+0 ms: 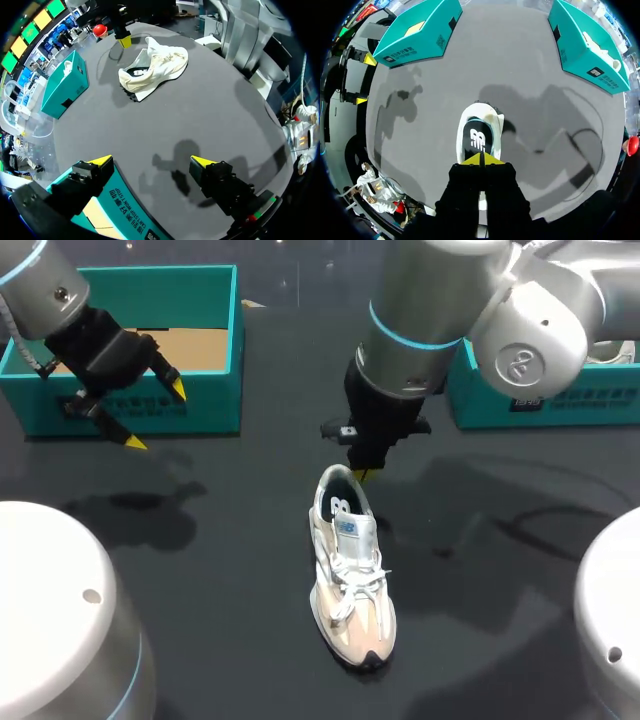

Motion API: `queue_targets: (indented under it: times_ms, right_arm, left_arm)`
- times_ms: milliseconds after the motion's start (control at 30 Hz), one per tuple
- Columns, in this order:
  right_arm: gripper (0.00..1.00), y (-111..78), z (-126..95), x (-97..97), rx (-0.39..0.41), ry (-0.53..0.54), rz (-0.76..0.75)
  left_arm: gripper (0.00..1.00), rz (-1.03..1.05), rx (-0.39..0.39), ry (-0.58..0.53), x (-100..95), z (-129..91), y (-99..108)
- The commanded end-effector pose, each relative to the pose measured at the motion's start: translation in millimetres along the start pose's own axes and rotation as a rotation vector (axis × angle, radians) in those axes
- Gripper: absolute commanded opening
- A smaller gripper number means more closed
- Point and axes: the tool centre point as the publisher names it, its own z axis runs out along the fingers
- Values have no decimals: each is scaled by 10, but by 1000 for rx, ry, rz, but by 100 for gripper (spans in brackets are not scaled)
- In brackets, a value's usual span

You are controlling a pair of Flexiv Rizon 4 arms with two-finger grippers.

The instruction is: Take the shoe out of the shoebox, open the shoe tongue, remove and reinsert the insole, then place the shoe into the shoebox

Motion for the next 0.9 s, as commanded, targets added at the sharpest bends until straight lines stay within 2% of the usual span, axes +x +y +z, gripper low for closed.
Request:
queue_targets:
  times_ms: [33, 67, 367, 533, 900]
  right_arm:
    - [0, 20, 303, 148, -30, -50, 50]
    - [0, -6, 269, 107, -82, -58, 47]
    - [0, -6, 269, 107, -82, -58, 47]
    - [0, 26, 521, 189, -135, -165, 92]
    - [0, 81, 770, 187, -170, -280, 124]
  left_arm:
    - [100, 0, -1, 0, 7, -5, 1]
    - [100, 0, -1, 0, 7, -5, 1]
    - [100, 0, -1, 0, 7, -5, 1]
    - [100, 0, -1, 0, 7, -5, 1]
    - [100, 0, -1, 0, 7, -5, 1]
